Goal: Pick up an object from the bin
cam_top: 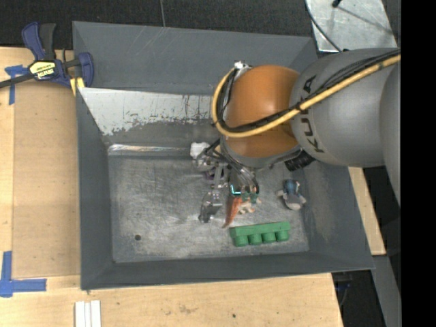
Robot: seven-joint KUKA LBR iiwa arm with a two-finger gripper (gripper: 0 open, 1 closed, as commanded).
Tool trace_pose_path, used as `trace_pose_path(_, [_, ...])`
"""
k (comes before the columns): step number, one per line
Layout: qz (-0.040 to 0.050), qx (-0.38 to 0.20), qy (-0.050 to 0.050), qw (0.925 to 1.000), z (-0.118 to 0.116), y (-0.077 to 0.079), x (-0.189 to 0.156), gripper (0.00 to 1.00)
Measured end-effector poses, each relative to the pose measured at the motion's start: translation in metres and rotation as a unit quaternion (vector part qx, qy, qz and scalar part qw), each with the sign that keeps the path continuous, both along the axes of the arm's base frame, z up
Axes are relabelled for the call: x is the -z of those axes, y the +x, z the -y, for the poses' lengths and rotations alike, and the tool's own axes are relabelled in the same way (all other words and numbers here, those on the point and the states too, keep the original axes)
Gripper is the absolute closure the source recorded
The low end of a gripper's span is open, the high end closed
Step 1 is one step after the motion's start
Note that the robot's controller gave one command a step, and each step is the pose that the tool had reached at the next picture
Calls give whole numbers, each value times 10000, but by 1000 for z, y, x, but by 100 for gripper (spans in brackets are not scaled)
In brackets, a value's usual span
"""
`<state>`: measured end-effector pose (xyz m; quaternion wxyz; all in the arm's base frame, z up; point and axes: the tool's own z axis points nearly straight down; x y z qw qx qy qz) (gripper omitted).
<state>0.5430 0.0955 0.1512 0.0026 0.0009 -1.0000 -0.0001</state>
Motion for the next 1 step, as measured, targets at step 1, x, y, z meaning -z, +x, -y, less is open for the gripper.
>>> trace_pose_path(1, [38,10,4,10000,0,2,-4,0])
